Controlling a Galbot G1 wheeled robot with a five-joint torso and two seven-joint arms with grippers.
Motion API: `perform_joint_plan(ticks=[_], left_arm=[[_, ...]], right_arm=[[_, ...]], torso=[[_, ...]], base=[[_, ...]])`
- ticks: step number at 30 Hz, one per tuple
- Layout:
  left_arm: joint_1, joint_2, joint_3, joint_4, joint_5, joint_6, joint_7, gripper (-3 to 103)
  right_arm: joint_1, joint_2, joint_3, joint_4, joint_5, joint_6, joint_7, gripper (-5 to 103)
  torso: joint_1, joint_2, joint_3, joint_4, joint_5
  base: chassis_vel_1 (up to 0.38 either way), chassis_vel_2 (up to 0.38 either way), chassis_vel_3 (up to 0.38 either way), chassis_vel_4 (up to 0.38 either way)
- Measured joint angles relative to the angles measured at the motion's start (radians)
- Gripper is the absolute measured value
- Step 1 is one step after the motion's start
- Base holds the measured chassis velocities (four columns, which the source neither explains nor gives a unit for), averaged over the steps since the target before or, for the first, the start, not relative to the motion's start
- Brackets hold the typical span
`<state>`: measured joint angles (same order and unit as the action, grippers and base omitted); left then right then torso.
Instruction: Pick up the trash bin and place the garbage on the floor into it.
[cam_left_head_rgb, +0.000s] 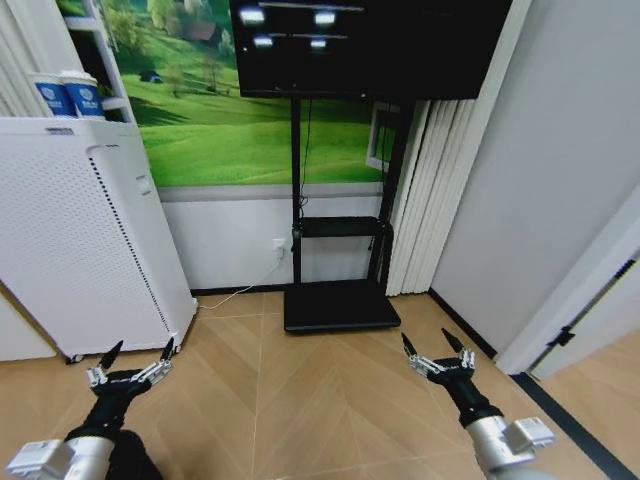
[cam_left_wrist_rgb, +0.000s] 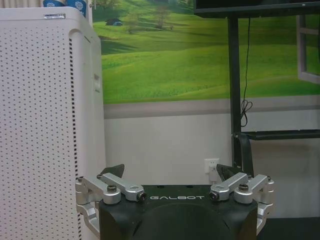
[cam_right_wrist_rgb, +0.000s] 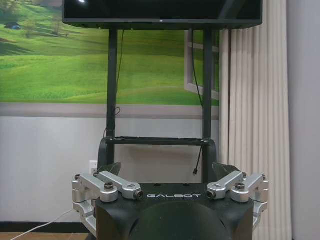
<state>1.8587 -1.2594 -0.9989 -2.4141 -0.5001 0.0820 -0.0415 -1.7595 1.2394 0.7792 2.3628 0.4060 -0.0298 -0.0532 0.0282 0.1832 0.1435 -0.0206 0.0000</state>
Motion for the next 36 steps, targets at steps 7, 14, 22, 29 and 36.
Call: perform_joint_plan(ticks=[7, 14, 22, 29, 36], left_arm=[[0.0, 0.0, 0.0, 0.0, 0.0, 0.0, 0.0, 100], [0.0, 0.0, 0.0, 0.0, 0.0, 0.0, 0.0, 100], [0.0, 0.0, 0.0, 0.0, 0.0, 0.0, 0.0, 100], [0.0, 0.0, 0.0, 0.0, 0.0, 0.0, 0.0, 100], [0.0, 0.0, 0.0, 0.0, 0.0, 0.0, 0.0, 100]], right_arm=[[0.0, 0.0, 0.0, 0.0, 0.0, 0.0, 0.0, 100], [0.0, 0.0, 0.0, 0.0, 0.0, 0.0, 0.0, 100], [0.0, 0.0, 0.0, 0.0, 0.0, 0.0, 0.0, 100], [0.0, 0.0, 0.0, 0.0, 0.0, 0.0, 0.0, 100], [0.0, 0.0, 0.0, 0.0, 0.0, 0.0, 0.0, 100]], torso=[[0.004, 0.021, 0.016, 0.0006, 0.0], [0.012, 0.046, 0.033, 0.0004, 0.0], [0.017, 0.067, 0.049, 0.0006, 0.0], [0.027, 0.097, 0.07, 0.0005, 0.0], [0.029, 0.11, 0.081, 0.001, 0.0]], base=[[-0.012, -0.011, -0.019, -0.025], [0.0, 0.0, 0.0, 0.0], [0.059, 0.055, 0.057, 0.064], [0.052, 0.059, 0.051, 0.045], [0.0, 0.0, 0.0, 0.0]])
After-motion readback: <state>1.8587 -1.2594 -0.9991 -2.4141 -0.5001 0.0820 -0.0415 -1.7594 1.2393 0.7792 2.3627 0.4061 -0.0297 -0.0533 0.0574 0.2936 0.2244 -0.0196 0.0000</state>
